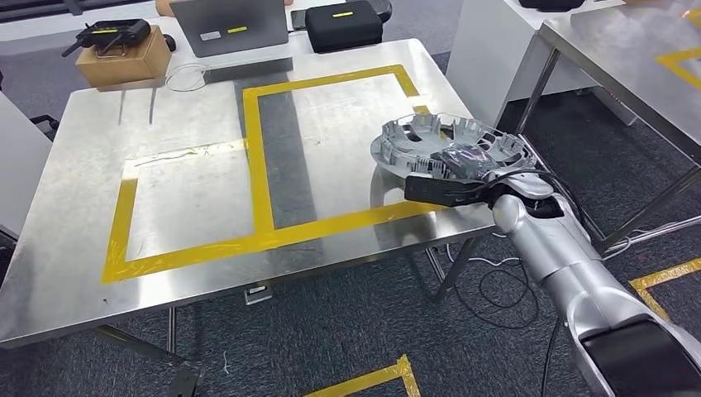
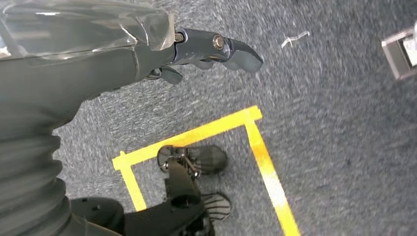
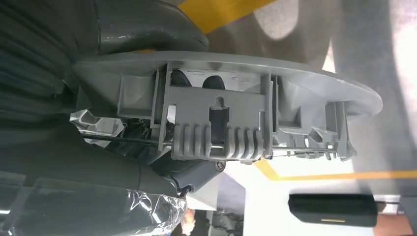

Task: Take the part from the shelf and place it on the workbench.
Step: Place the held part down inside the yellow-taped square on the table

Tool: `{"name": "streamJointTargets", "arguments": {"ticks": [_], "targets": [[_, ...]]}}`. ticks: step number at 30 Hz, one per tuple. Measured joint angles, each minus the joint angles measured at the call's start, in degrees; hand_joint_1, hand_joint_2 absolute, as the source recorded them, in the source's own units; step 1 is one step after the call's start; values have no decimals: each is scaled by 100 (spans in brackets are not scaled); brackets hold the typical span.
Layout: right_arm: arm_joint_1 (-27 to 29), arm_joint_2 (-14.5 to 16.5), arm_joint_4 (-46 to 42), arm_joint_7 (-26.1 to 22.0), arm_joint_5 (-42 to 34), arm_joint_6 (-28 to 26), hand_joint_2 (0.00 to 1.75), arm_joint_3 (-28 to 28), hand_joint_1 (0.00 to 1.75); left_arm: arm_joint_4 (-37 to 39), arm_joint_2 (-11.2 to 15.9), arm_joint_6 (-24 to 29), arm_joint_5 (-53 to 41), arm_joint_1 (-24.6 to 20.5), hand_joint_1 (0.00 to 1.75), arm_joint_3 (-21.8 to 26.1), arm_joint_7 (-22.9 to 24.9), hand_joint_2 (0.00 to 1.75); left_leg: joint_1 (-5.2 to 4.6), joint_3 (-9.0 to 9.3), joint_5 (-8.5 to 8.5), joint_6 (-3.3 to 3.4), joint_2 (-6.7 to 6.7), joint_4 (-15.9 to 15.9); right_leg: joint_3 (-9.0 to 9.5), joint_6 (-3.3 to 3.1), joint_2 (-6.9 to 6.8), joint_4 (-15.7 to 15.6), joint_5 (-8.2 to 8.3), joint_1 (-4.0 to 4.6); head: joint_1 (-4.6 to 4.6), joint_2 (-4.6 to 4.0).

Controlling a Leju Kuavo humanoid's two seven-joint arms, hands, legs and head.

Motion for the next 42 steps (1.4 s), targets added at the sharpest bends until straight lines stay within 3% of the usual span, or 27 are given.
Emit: {"name": "streamJointTargets", "arguments": {"ticks": [1,3,5,6,7,8,10,13,15,17,19,20,21,22,24,26,29,31,34,35,36,37,40,42], "targets": [[-60,53,51,-39,8,-34,175,69,175,8,4,11,26,0,0,-24,-7,175,13,-95,-142,-33,2,222,1,-34,2,-7,8,-14,-2,0],[-130,164,104,-152,24,-137,175,229,175,32,15,46,91,9,0,-71,-31,175,32,-419,-521,-91,5,954,-6,-81,5,-6,10,3,-4,0],[-125,289,89,-247,31,-300,175,422,175,54,21,87,160,21,0,-115,-68,175,39,-672,-692,-110,6,1492,-12,-94,19,-4,13,27,-4,0],[-106,347,35,-275,25,-408,175,525,175,58,20,110,195,25,0,-141,-87,175,39,-658,-620,-98,6,1457,-12,-94,29,-3,13,39,-4,0],[-83,397,-51,-294,13,-524,175,632,175,59,21,132,230,26,0,-176,-103,175,35,-529,-454,-70,6,1188,-10,-94,37,-3,14,51,-4,0],[-59,438,-160,-305,-5,-632,175,733,175,59,24,152,260,27,0,-212,-115,175,26,-321,-248,-24,8,767,-6,-93,42,-4,14,62,-4,0],[-16,495,-363,-313,-35,-797,175,902,175,59,41,187,301,25,0,-274,-127,175,-15,18,-1,76,19,83,-13,-76,44,-8,22,83,-2,0],[32,543,-577,-314,-49,-898,175,1071,175,58,64,208,325,36,0,-344,-137,175,-73,90,46,154,17,-125,-28,-22,21,-32,45,92,-11,0],[53,552,-687,-327,-70,-927,175,1140,175,58,72,212,335,40,0,-386,-140,175,-45,132,112,194,16,-230,-77,7,4,29,-3,99,-8,0],[81,547,-755,-376,-87,-1083,175,1198,175,58,66,231,383,37,0,-416,-149,175,-15,167,170,229,17,-318,-308,-10,-2,483,-227,100,1,0],[155,544,-814,-433,-46,-1412,175,1270,175,60,60,274,462,44,0,-446,-170,175,-22,157,176,243,15,-320,-694,-20,-2,1278,-521,93,3,0],[203,544,-840,-446,-17,-1568,175,1310,175,61,57,296,501,53,0,-463,-187,175,-23,155,172,240,12,-316,-827,2,-2,1541,-589,84,3,0],[243,544,-864,-452,7,-1686,175,1352,175,63,57,312,541,64,0,-482,-206,175,-23,154,165,234,8,-309,-858,44,-3,1596,-573,72,3,0],[268,546,-877,-447,9,-1737,175,1392,175,64,56,320,582,78,0,-497,-227,175,-22,155,154,222,3,-296,-754,99,-4,1371,-459,56,3,0],[285,553,-889,-417,-59,-1665,175,1463,175,65,55,320,656,106,0,-521,-271,175,-22,148,113,179,-8,-248,-341,175,-9,547,-160,27,1,0],[286,561,-885,-371,-192,-1437,175,1530,175,66,62,320,734,125,0,-556,-310,175,-41,118,69,124,-15,-187,-75,142,-8,30,-7,29,-4,0],[269,558,-841,-301,-337,-1042,175,1626,175,70,86,319,833,144,0,-648,-333,175,-32,84,42,47,-17,-154,-52,34,-4,-18,6,42,-3,0],[221,561,-804,-243,-363,-855,175,1672,175,72,102,319,874,144,0,-698,-333,175,-11,-4,-98,-18,-12,37,-36,-29,-3,-31,11,10,-9,0],[111,579,-667,-99,-343,-601,175,1731,175,82,135,334,979,136,0,-768,-331,175,23,-508,-609,-102,-6,1109,-18,-79,-5,-34,-1,7,-16,0],[82,585,-591,-50,-324,-535,175,1751,175,87,146,343,1021,138,0,-796,-329,175,31,-673,-704,-115,-6,1433,-17,-80,-5,-33,-3,12,-16,0],[54,592,-513,-11,-303,-494,175,1772,175,91,151,353,1057,141,0,-820,-329,175,37,-746,-690,-120,-6,1552,-14,-80,-5,-32,-4,15,-16,0],[22,599,-435,19,-284,-471,175,1791,175,95,153,368,1087,142,0,-835,-328,175,40,-701,-566,-116,-5,1430,-8,-79,-5,-31,-5,16,-16,0],[-134,641,-195,122,-233,-456,175,1841,175,105,166,413,1165,135,0,-846,-331,175,30,-116,-36,-57,-4,241,15,-68,1,-34,-5,32,-13,0],[-250,667,-12,198,-201,-457,175,1855,175,110,172,439,1211,135,0,-848,-338,175,-5,80,33,-4,-8,-131,5,-30,0,-37,4,51,-10,0]]}}
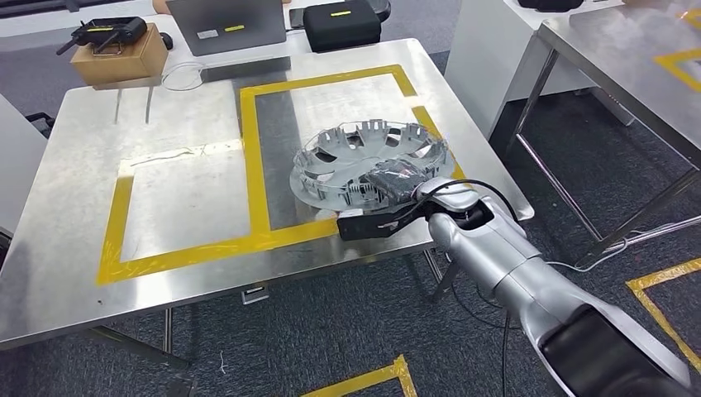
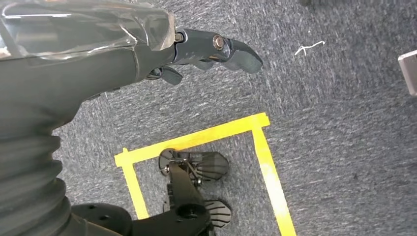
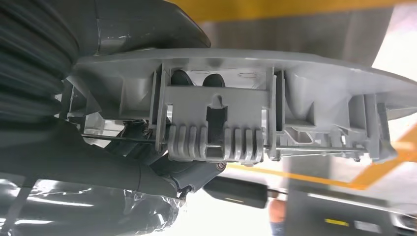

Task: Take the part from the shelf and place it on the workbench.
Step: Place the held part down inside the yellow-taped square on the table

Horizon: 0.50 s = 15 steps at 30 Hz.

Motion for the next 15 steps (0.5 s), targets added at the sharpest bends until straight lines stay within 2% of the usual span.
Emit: {"name": "streamJointTargets", "arguments": {"ticks": [2,4,5,7,8,9,10,11,13,14,15], "targets": [[-91,27,198,49,22,-14,175,6,175,5,3,28,34,17,0,-3,-8,175,-26,16,16,60,-4,-24,-7,66,-1,-19,17,6,1,0],[-188,53,397,88,45,-45,175,3,175,8,-1,59,62,21,0,-19,-12,175,-10,50,73,141,1,-92,-84,99,-4,111,-57,5,6,0],[-245,66,504,109,58,-61,175,0,175,8,-4,72,74,13,0,-34,-14,175,0,65,101,177,4,-127,-197,91,-5,338,-167,8,8,0],[-337,84,753,137,110,-110,175,-6,175,8,-10,101,97,-3,0,-79,-17,175,-1,59,124,217,3,-143,-571,44,-7,1134,-493,7,12,0],[-363,89,886,144,150,-148,175,-10,175,10,-12,116,114,-5,0,-103,-17,175,-9,56,128,223,-4,-142,-743,43,-6,1504,-615,7,13,0],[-380,92,1013,147,195,-193,175,-17,175,13,-15,132,128,-5,0,-125,-17,175,-15,54,131,227,-14,-140,-831,60,-6,1700,-663,7,14,0],[-398,93,1118,150,234,-232,175,-24,175,17,-18,144,142,-5,0,-142,-17,175,-19,53,132,228,-25,-137,-800,91,-7,1656,-622,6,15,0],[-422,96,1197,150,260,-256,175,-28,175,20,-21,151,148,-7,0,-156,-17,175,-21,54,131,227,-33,-130,-650,128,-7,1370,-503,6,15,0],[-498,110,1306,151,283,-282,175,-38,175,23,-26,162,151,-16,0,-183,-17,175,-43,41,115,203,-41,-91,-189,160,-11,515,-223,15,15,0],[-536,122,1351,153,294,-302,131,-42,131,24,-27,167,153,-21,0,-200,-18,175,-57,28,104,181,-42,-67,-24,143,-12,206,-129,23,9,0],[-564,133,1398,163,314,-346,87,-48,87,26,-27,177,158,-24,0,-218,-22,175,-68,13,95,156,-42,-47,68,113,-13,32,-83,36,7,0]]}}
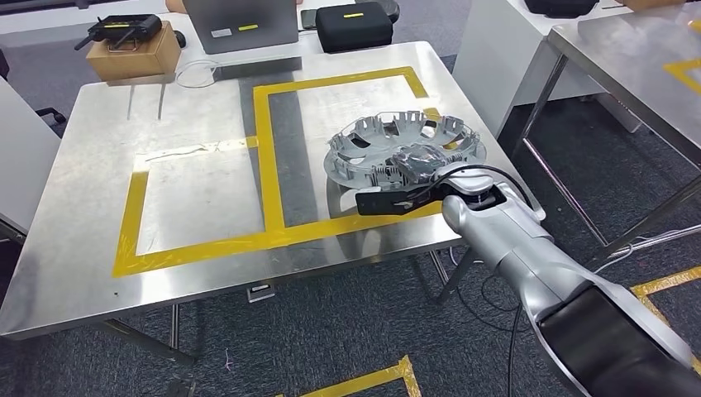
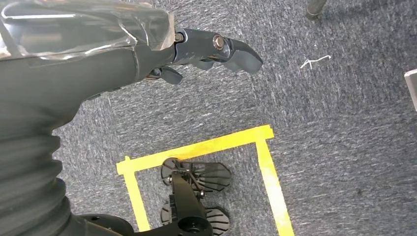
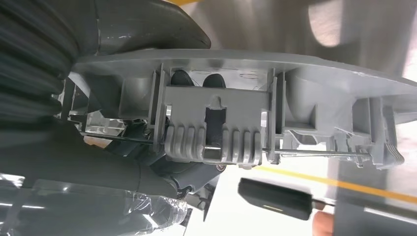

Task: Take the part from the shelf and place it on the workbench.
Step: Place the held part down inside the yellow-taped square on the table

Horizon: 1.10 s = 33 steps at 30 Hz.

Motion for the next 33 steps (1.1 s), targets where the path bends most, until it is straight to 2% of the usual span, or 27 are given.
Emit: {"name": "streamJointTargets", "arguments": {"ticks": [2,4,6,8,9,10,11,13,14,15,18,20,21,23,24,25,26,28,29,30,31,33], "targets": [[-20,13,88,46,59,-156,0,-25,0,9,0,57,13,1,0,-23,-30,175,8,-19,-3,-50,-1,14,13,-68,1,-49,26,12,-4,0],[-15,8,154,88,99,-380,0,-82,0,17,-9,168,19,6,0,-30,-76,87,30,-83,-86,-112,3,117,21,-120,3,-67,47,-25,-5,0],[-8,-3,207,95,109,-575,0,-156,0,26,-21,264,21,8,0,-34,-101,0,61,-313,-377,-187,15,613,28,-157,6,-78,61,-63,-11,0],[26,-18,264,82,117,-671,0,-213,0,40,-26,303,30,7,0,-35,-104,0,96,-671,-701,-247,29,1387,24,-173,12,-76,62,-62,-14,0],[59,-27,290,64,119,-691,0,-235,0,46,-29,308,33,7,0,-38,-104,0,108,-798,-753,-264,36,1634,24,-175,16,-75,61,-61,-14,0],[97,-36,310,41,114,-706,0,-256,0,51,-31,306,35,5,0,-43,-104,0,119,-830,-695,-271,41,1666,26,-174,20,-74,60,-61,-14,0],[133,-45,324,15,105,-719,0,-280,0,55,-31,300,31,1,0,-49,-104,0,127,-740,-527,-266,44,1441,29,-173,27,-74,58,-61,-14,0],[172,-62,336,-35,79,-758,0,-347,0,62,-22,273,9,-14,0,-62,-105,0,128,-360,-143,-227,45,632,34,-159,42,-74,52,-54,-14,0],[179,-76,338,-56,70,-782,0,-379,0,68,-17,257,-3,-26,0,-68,-107,0,116,-192,-34,-200,43,293,27,-143,47,-73,50,-40,-13,0],[189,-91,338,-75,64,-809,0,-405,0,74,-14,238,-13,-35,0,-76,-109,0,102,-96,-4,-174,42,111,17,-120,50,-73,51,-27,-13,0],[279,-152,336,-135,61,-894,0,-476,0,85,-13,200,-29,-50,0,-117,-125,0,80,-32,-2,-77,42,3,3,-27,48,-84,55,-25,-9,0],[327,-205,325,-181,53,-980,0,-537,0,86,-21,188,-49,-70,0,-152,-142,0,92,14,47,6,51,-84,-109,-4,44,132,-65,-30,-4,0],[350,-239,318,-200,49,-1026,0,-562,0,86,-25,179,-58,-83,0,-169,-149,0,100,32,67,37,57,-119,-252,-18,42,417,-192,-32,0,0],[433,-310,306,-229,48,-1102,0,-599,0,87,-29,154,-69,-97,0,-196,-157,0,85,30,74,61,53,-125,-635,-47,42,1194,-474,-30,4,0],[501,-345,296,-232,67,-1151,0,-619,0,90,-30,143,-69,-96,0,-205,-159,0,81,30,73,65,47,-123,-780,-37,42,1477,-549,-32,4,0],[574,-383,273,-218,120,-1275,0,-637,0,95,-33,139,-68,-93,0,-211,-164,0,79,29,72,66,41,-119,-828,-7,41,1553,-541,-35,5,0],[637,-416,238,-189,205,-1475,0,-654,0,99,-37,143,-61,-91,0,-215,-172,0,79,30,69,63,37,-112,-759,37,39,1392,-451,-41,7,0],[707,-461,133,-90,431,-2070,0,-683,0,108,-50,167,-37,-90,0,-216,-193,0,74,24,52,38,37,-84,-368,107,30,580,-150,-52,8,0],[730,-471,70,-24,558,-2430,0,-695,0,110,-54,170,-27,-90,0,-216,-201,0,60,14,35,13,39,-60,-184,104,26,225,-30,-49,5,0],[765,-477,-2,49,688,-2812,0,-712,0,113,-52,165,-23,-87,0,-217,-204,0,47,4,20,-14,41,-40,-64,79,23,3,37,-41,3,0],[828,-480,-110,120,859,-3176,0,-746,0,117,-45,146,-23,-80,0,-222,-204,0,39,-5,10,-41,42,-28,-17,38,21,-80,57,-24,2,0],[1076,-473,-511,116,1304,-3672,0,-950,0,128,-27,104,-23,-54,0,-244,-202,0,55,-11,-9,-93,41,-13,-4,-39,21,-81,73,-18,3,0]]}}
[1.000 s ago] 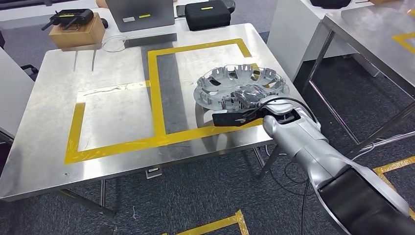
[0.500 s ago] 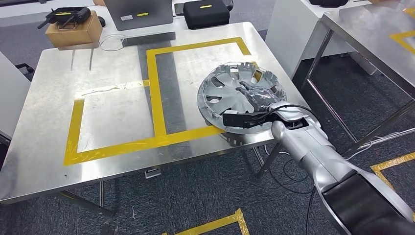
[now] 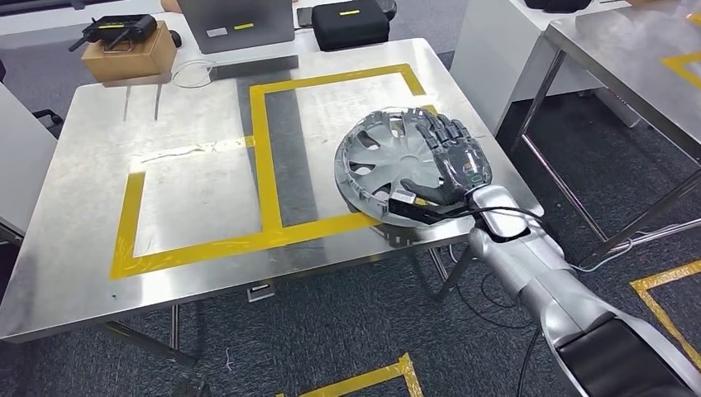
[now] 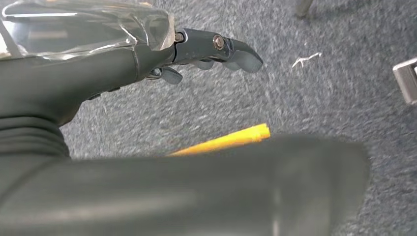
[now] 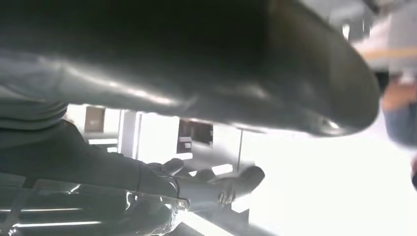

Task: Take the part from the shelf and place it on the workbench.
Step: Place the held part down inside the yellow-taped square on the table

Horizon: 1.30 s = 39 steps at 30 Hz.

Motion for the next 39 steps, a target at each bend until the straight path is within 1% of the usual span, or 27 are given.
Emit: {"name": "streamJointTargets", "arguments": {"ticks": [2,3,5,6,7,8,10,12,16,18,20,21,22,23,24,25,26,27,28,31,32,33,35,36,37,38,39], "targets": [[393,83,-653,-326,484,-135,0,-461,0,11,14,-19,7,32,0,-28,3,0,28,-71,-147,-66,3,179,19,-70,0,-15,7,-26,-7,0],[616,158,-1003,-544,654,-161,0,-749,0,20,23,-20,11,42,0,-40,4,0,39,-179,-309,-101,5,435,28,-97,0,-18,7,-41,-12,0],[1051,319,-1602,-903,798,-183,0,-1272,0,36,38,-19,28,54,0,-57,6,0,48,-519,-710,-158,7,1210,33,-130,-14,-12,9,-27,-21,0],[1256,391,-1863,-1028,815,-187,0,-1504,0,40,43,-19,42,63,0,-63,8,0,49,-665,-840,-172,8,1535,31,-133,-25,-9,12,-18,-20,0],[1446,454,-2092,-1139,823,-188,0,-1705,0,42,45,-18,54,77,0,-66,9,0,49,-722,-865,-172,9,1673,28,-137,-35,-7,15,-10,-20,0],[1614,518,-2308,-1254,818,-188,0,-1894,0,42,47,-17,68,90,0,-68,10,0,48,-648,-770,-158,11,1554,27,-137,-39,-7,14,-2,-19,0],[1875,648,-2666,-1478,776,-188,0,-2218,0,41,58,-13,97,98,0,-70,11,0,35,-221,-419,-83,9,791,31,-135,-30,-8,16,13,-19,0],[2044,786,-2929,-1721,686,-189,0,-2505,0,27,75,7,139,84,0,-72,27,0,4,142,-219,-1,7,147,25,-113,-19,-7,32,39,-18,0],[2317,1007,-3236,-2082,479,-192,0,-2999,0,-40,104,61,194,91,0,-73,81,0,-29,204,-110,105,17,-52,-12,-8,-24,-2,63,46,-16,0],[2397,1074,-3332,-2219,375,-192,0,-3193,0,-78,106,85,202,89,0,-73,95,0,-4,185,9,177,38,-136,-167,-24,-22,315,-182,50,-5,0],[2485,1125,-3378,-2336,302,-192,0,-3358,0,-104,105,108,221,82,0,-73,99,0,0,95,101,214,46,-151,-452,-68,-21,1076,-635,34,4,0],[2549,1152,-3392,-2387,277,-192,0,-3427,0,-109,106,116,231,82,0,-73,102,0,-3,35,143,211,45,-149,-562,-58,-22,1453,-809,25,5,0],[2622,1180,-3403,-2425,264,-192,0,-3486,0,-111,106,122,240,82,0,-73,103,0,-4,-24,185,204,44,-146,-593,-23,-22,1672,-894,14,5,0],[2693,1212,-3418,-2448,256,-192,0,-3536,0,-112,106,126,247,83,0,-73,102,0,-4,-83,227,191,43,-138,-512,30,-23,1664,-879,1,6,0],[2758,1247,-3437,-2461,246,-192,0,-3571,0,-112,105,130,254,83,0,-74,96,0,-3,-142,265,172,42,-125,-311,91,-24,1418,-785,-14,6,0],[2810,1285,-3460,-2465,232,-192,0,-3595,0,-112,105,134,268,83,0,-74,85,0,-1,-199,299,147,42,-100,-18,140,-24,998,-672,-31,7,0],[2852,1325,-3485,-2457,214,-192,0,-3608,0,-112,105,142,283,81,0,-75,69,0,-8,-259,329,117,41,-69,273,150,-20,563,-601,-32,4,0],[2898,1361,-3512,-2443,192,-192,0,-3612,0,-111,107,153,297,80,0,-75,54,0,-13,-302,360,83,40,-43,475,135,-10,239,-547,-29,-4,0],[2944,1388,-3534,-2416,163,-193,0,-3614,0,-111,110,169,308,78,0,-75,40,0,-17,-332,393,47,37,-19,573,101,1,54,-536,-18,-4,0],[3130,1459,-3560,-2314,32,-194,0,-3614,0,-110,126,229,315,100,0,-77,16,0,11,-378,470,-69,20,-14,495,-33,7,4,-462,-1,5,0],[3196,1493,-3559,-2294,-11,-194,0,-3615,0,-111,129,249,316,116,0,-80,13,0,25,-417,375,-103,19,39,462,-90,-2,-3,-410,-13,4,0],[3258,1528,-3556,-2285,-50,-194,0,-3617,0,-114,135,274,317,131,0,-84,13,0,36,-479,168,-136,20,194,412,-141,-10,-11,-348,-31,2,0],[3392,1592,-3532,-2272,-150,-194,0,-3630,0,-131,153,321,314,146,0,-90,20,0,53,-647,-441,-199,26,826,283,-200,-17,-8,-221,-38,-9,0],[3466,1610,-3501,-2238,-238,-194,0,-3635,0,-141,165,338,311,148,0,-90,23,0,55,-716,-678,-222,26,1212,206,-204,-20,-4,-161,-31,-13,0],[3540,1621,-3458,-2183,-344,-194,0,-3639,0,-150,177,344,307,148,0,-91,24,0,56,-737,-787,-232,26,1510,131,-200,-22,0,-105,-23,-12,0],[3616,1625,-3407,-2101,-478,-194,0,-3641,0,-156,188,347,305,149,0,-92,23,0,56,-674,-771,-230,26,1644,58,-192,-25,4,-51,-16,-12,0],[3690,1623,-3349,-1995,-646,-194,0,-3635,0,-162,201,347,305,151,0,-95,25,0,55,-496,-654,-214,26,1553,-8,-180,-26,7,0,-9,-12,0]]}}
